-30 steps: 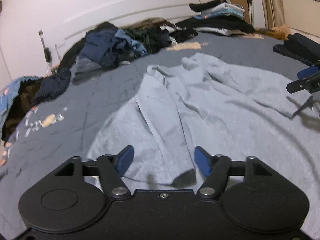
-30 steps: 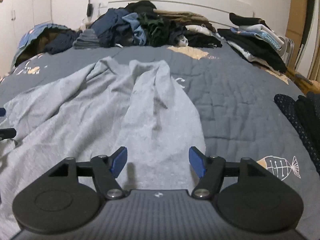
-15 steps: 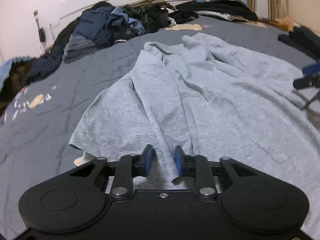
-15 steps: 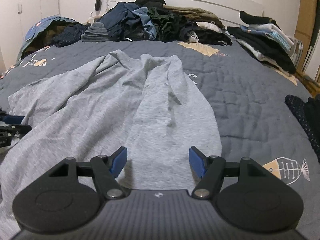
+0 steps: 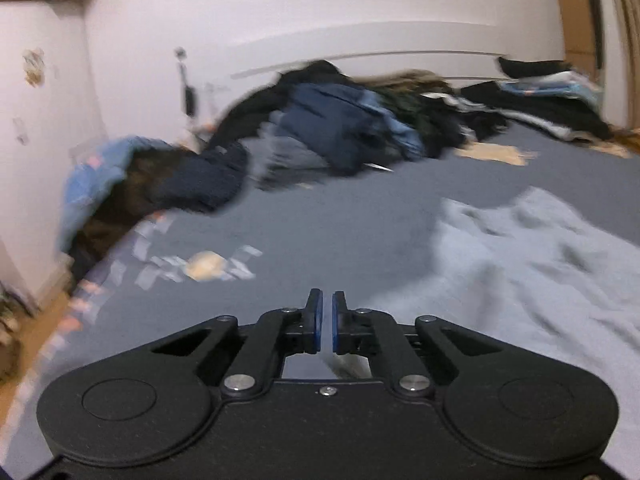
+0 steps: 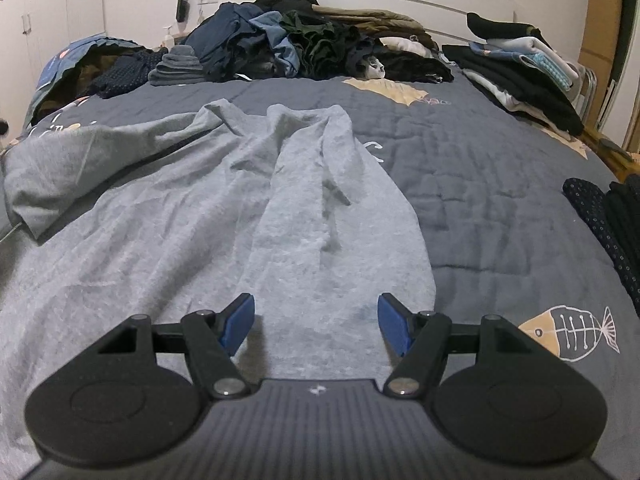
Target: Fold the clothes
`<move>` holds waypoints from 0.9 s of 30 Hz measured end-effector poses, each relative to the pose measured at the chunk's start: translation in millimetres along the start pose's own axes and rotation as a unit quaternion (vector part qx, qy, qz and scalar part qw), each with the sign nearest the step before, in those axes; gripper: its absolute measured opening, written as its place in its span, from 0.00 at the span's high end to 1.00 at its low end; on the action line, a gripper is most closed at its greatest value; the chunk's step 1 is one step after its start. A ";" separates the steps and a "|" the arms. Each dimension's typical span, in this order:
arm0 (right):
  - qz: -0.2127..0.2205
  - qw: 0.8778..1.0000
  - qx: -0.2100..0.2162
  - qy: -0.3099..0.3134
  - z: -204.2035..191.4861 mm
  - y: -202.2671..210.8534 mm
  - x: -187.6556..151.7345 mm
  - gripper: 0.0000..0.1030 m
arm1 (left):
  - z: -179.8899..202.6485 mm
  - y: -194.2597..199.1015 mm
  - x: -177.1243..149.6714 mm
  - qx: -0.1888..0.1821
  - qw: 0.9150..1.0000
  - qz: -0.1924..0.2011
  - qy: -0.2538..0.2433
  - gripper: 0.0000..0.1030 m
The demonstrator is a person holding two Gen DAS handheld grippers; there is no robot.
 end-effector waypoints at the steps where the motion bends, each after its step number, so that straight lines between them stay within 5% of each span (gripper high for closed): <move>1: -0.002 1.000 -0.002 -0.001 0.7 -1.4 0.0 0.35 | -10.8 -3.4 5.9 0.015 1.000 0.000 -0.012 0.96; 4: -0.010 1.000 -0.004 -0.004 3.3 -5.2 -1.0 0.35 | -37.4 -17.8 14.4 0.042 0.999 -0.010 -0.011 0.97; 7: -0.010 1.000 0.003 -0.004 4.1 -5.2 -0.2 0.35 | -25.6 -17.0 6.6 -0.015 0.999 -0.010 0.032 0.92; 9: -0.010 1.000 0.006 -0.007 4.2 -6.2 0.8 0.35 | -5.8 -16.4 -9.2 -0.060 0.997 -0.019 0.045 0.60; 10: -0.011 1.000 0.007 -0.010 4.3 -7.1 1.1 0.35 | 4.1 -15.8 -17.0 -0.082 0.995 -0.024 0.051 0.32; 11: -0.012 1.000 0.009 -0.013 4.3 -7.7 1.0 0.35 | 14.0 -15.0 -24.8 -0.104 0.993 -0.029 0.057 0.22; 15: -0.007 1.000 0.016 -0.010 2.1 -3.7 2.3 0.35 | 31.6 -12.9 -48.1 -0.127 0.990 -0.045 0.038 0.23; 22: -0.005 0.999 0.031 -0.024 -1.0 0.8 5.0 0.35 | 30.8 -29.5 -65.8 -0.155 0.981 -0.070 0.089 0.26; 24: -0.006 0.999 0.034 -0.024 -2.9 1.1 4.8 0.35 | 33.1 -34.2 -66.3 -0.176 0.975 -0.073 0.115 0.46; 25: -0.006 0.999 0.035 -0.024 -4.0 0.9 4.2 0.35 | 33.8 -37.2 -66.8 -0.185 0.972 -0.078 0.126 0.80; 26: -0.006 0.999 0.033 -0.022 -4.3 0.4 3.8 0.35 | 35.1 -40.2 -67.9 -0.191 0.968 -0.088 0.137 0.93; 27: -0.007 0.999 0.031 -0.019 -4.7 -0.2 3.4 0.35 | 33.7 -41.0 -66.9 -0.189 0.968 -0.086 0.141 0.93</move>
Point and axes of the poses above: each gripper's, at about its wrist camera, not at the fingertips, and y roughly against the way its jaws point, z to its right, x to its top, the point moved 10 cm from there along -y, roughly the way its jaws point, and after that the axes turned 10 degrees about -x, right-handed, at the moved point
